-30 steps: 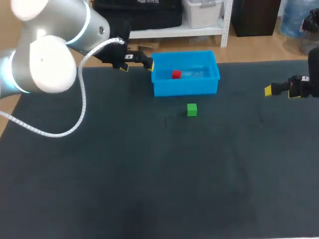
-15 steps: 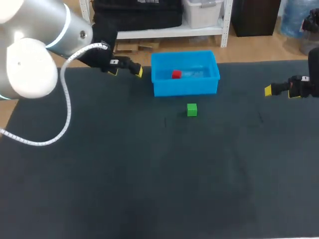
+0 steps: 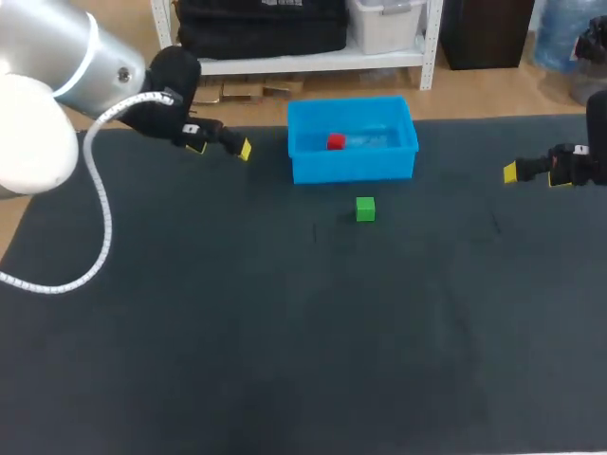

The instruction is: Use the left arm to pick the red cube and place it into the blue plastic box first, then use the right arm to grasp the green cube and put it into the same blue plastic box after the first action is fully finished.

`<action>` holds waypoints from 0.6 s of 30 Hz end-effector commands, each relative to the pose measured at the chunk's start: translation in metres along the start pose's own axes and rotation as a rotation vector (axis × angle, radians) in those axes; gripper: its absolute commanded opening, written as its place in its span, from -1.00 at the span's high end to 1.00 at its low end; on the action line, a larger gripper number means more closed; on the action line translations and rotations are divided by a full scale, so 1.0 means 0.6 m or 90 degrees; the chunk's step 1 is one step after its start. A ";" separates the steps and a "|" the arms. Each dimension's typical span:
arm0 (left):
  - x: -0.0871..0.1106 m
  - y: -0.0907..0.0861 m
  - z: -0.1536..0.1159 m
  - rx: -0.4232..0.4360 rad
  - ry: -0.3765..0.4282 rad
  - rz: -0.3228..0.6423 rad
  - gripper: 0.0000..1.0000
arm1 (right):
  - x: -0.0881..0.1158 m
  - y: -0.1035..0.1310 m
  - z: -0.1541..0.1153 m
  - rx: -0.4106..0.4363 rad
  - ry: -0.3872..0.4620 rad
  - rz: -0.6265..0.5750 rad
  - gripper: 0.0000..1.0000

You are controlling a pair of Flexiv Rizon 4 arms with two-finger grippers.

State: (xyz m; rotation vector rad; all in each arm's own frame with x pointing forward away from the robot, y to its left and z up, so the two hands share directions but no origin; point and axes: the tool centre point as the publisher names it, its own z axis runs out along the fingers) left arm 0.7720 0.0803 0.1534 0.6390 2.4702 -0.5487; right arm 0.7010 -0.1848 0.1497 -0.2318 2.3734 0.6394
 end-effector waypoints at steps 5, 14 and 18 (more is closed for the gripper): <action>0.022 0.014 -0.013 0.041 -0.004 0.015 -1.00 | 0.000 0.000 0.000 0.001 0.000 0.000 -1.00; 0.034 0.019 -0.014 0.059 0.010 0.033 -1.00 | 0.000 0.000 0.000 0.001 0.000 0.000 -1.00; 0.039 0.022 -0.015 0.062 0.018 0.042 -1.00 | 0.000 0.000 0.000 0.001 0.000 0.000 -1.00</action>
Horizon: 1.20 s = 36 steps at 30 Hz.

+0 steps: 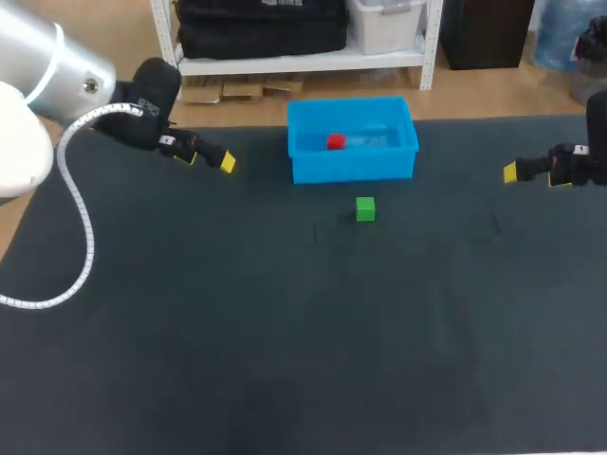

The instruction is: Use the left arm to pick the red cube and place it into the blue plastic box first, then use the right arm to grasp the green cube and put it into the same blue plastic box after the first action is fully finished.

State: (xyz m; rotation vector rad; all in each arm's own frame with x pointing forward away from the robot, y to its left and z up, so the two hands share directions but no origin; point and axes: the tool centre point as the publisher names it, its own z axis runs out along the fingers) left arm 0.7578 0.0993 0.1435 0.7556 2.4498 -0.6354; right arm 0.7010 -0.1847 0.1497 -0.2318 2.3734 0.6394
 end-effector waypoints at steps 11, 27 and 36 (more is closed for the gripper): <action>0.016 0.004 -0.001 0.007 0.018 0.014 -1.00 | 0.000 0.000 0.000 0.001 0.000 0.000 -1.00; 0.028 0.007 -0.002 0.005 0.019 0.012 -1.00 | 0.000 0.000 0.000 0.001 0.000 0.000 -1.00; 0.031 0.006 -0.002 -0.013 0.017 0.015 -1.00 | 0.000 0.000 0.000 0.001 0.000 0.000 -1.00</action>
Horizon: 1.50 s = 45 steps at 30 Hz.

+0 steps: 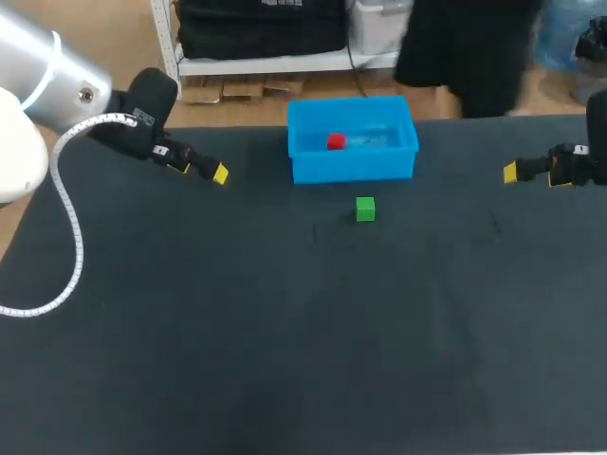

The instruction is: Use the left arm to pick the red cube and place it into the blue plastic box first, then use the right arm to grasp the green cube and put it into the same blue plastic box after the first action is fully finished.

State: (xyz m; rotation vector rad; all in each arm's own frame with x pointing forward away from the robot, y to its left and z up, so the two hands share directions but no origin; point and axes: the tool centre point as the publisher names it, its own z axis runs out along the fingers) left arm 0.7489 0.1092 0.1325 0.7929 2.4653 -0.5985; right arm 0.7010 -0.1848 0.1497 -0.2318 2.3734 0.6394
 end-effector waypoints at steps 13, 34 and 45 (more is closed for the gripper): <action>0.003 -0.002 -0.002 -0.003 -0.002 -0.001 -1.00 | 0.000 0.000 0.000 0.001 0.000 0.000 -1.00; 0.003 -0.002 -0.002 -0.003 -0.002 -0.001 -1.00 | -0.017 0.025 0.015 0.009 0.016 -0.005 -1.00; 0.003 -0.002 -0.002 -0.003 -0.002 -0.001 -1.00 | -0.030 0.052 0.035 0.060 0.079 -0.029 -1.00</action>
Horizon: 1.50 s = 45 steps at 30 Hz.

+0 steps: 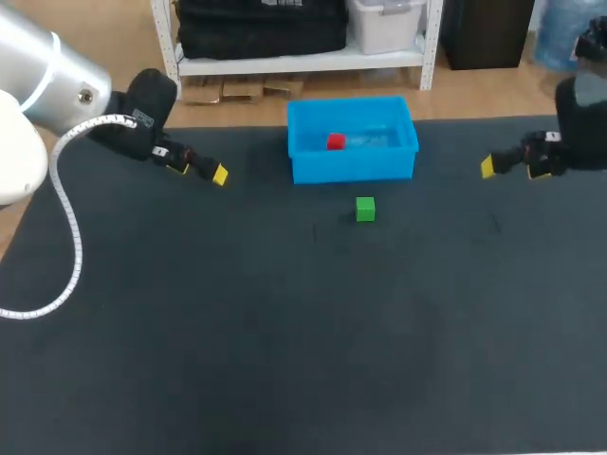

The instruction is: Use the left arm to pick the red cube and place it into the blue plastic box first, then use the right arm to grasp the green cube and put it into the same blue plastic box after the first action is fully finished.

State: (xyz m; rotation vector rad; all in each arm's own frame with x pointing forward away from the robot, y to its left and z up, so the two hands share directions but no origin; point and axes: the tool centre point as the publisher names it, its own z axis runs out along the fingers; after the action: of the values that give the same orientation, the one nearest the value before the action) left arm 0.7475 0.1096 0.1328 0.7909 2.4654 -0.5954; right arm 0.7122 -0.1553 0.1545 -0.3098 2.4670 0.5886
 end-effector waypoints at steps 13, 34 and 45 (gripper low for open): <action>0.001 -0.001 0.000 -0.001 -0.002 -0.001 -1.00 | -0.030 0.034 0.020 0.093 0.074 0.005 -1.00; 0.001 -0.001 0.000 -0.001 -0.002 -0.001 -1.00 | -0.043 0.081 0.064 0.141 0.144 0.018 -1.00; 0.001 -0.001 0.000 -0.001 -0.002 -0.001 -1.00 | -0.035 0.094 0.081 0.154 0.154 0.045 -1.00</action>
State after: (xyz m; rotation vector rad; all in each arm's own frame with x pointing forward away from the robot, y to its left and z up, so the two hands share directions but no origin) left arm 0.7474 0.1095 0.1329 0.7908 2.4655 -0.5951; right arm 0.7325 -0.0840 0.1516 -0.2181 2.7563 0.3027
